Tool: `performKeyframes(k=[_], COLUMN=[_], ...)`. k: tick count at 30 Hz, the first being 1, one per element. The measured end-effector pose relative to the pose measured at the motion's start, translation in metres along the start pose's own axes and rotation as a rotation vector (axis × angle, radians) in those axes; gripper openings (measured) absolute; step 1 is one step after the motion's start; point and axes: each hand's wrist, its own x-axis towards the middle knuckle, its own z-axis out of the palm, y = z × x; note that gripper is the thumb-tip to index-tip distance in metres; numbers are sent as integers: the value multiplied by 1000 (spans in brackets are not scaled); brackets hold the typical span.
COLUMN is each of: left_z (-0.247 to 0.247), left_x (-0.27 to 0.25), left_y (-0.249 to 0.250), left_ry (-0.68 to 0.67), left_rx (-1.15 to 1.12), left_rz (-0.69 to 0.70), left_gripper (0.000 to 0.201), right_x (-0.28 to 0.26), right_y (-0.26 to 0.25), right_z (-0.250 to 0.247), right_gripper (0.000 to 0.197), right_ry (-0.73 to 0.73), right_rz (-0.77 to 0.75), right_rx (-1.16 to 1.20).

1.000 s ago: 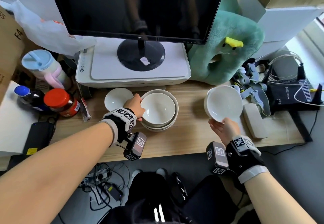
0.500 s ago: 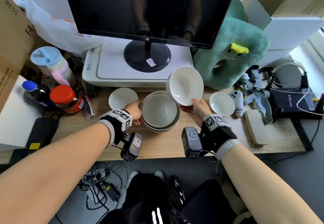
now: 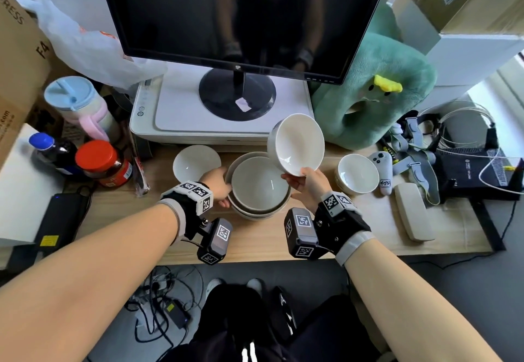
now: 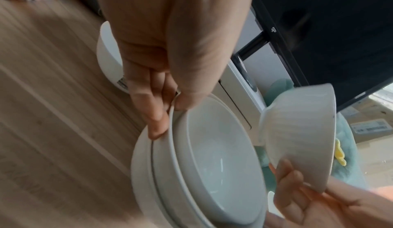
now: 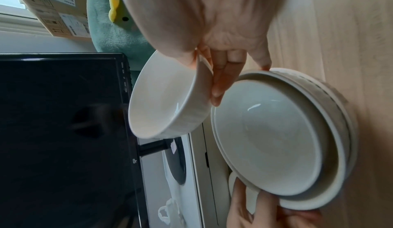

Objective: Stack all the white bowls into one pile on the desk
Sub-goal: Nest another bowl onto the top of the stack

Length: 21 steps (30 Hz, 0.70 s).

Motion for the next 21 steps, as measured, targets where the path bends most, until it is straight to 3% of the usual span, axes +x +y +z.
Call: performKeyframes(k=[4,11,16,18,21], left_z=[-10,-13,-12,-12,-15], left_x=[4,-5,-8,-7,-8], left_y=[12,18,17,16,15], left_ry=[-80,-116,-103,-91,-106], left_rx=[20,-11,14,-42,-128], left_rz=[20,-76,-71,-137,-139], left_gripper=[37,48,66,70,49], right_x=[1,1,-2,-4,-8], right_y=[-1,-1,-17,-26,-34], right_z=[-6,-10,-12,-11,-5], right_gripper=[47,44,30,24,16], right_ry=[-8,-7,27,1,-80], right_rz=[17,-20,-162,-216,-256], right_rx=[25,-77,-316,-476,-797])
